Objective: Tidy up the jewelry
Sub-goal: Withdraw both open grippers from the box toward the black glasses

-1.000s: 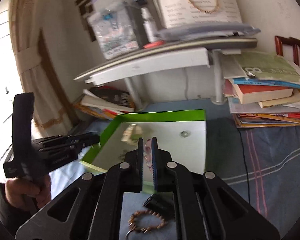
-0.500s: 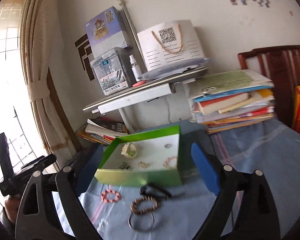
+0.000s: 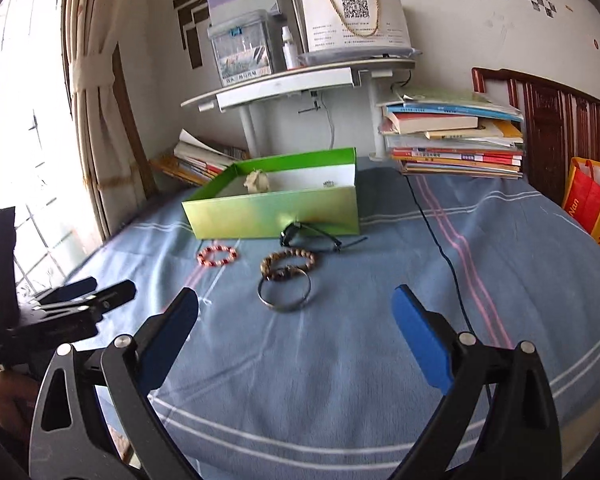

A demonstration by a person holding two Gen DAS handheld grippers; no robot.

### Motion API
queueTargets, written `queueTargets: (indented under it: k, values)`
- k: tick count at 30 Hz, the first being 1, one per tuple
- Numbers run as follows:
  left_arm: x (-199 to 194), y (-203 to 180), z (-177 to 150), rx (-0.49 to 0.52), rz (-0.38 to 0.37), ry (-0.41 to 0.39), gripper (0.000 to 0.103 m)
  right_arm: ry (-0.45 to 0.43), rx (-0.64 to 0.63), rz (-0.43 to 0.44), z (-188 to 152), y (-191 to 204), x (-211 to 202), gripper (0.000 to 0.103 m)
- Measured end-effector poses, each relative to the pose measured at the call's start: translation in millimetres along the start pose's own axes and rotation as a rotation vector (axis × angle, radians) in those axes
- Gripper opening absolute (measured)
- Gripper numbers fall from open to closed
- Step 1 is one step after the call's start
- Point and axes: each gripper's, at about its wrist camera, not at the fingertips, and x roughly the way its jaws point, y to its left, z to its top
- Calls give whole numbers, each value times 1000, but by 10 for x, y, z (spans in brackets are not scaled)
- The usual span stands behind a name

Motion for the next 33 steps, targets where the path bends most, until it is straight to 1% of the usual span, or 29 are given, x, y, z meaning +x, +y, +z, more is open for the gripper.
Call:
queueTargets:
  k: [6,10,15,33]
  values:
    - [-180,-135,12,40,-9,-23,99,-19,11,1,-5,-11,-113,95]
    - [-241,-153,16,46,-9,-31,99,-27,16,5,6,0,-151,95]
    - [-235,-133,21,40,-10,-25,99,-33,-2,11,1,44,-170,95]
    - [-97,-99,20,40,-25,10,99,-17,9,4,9,22,-60,95]
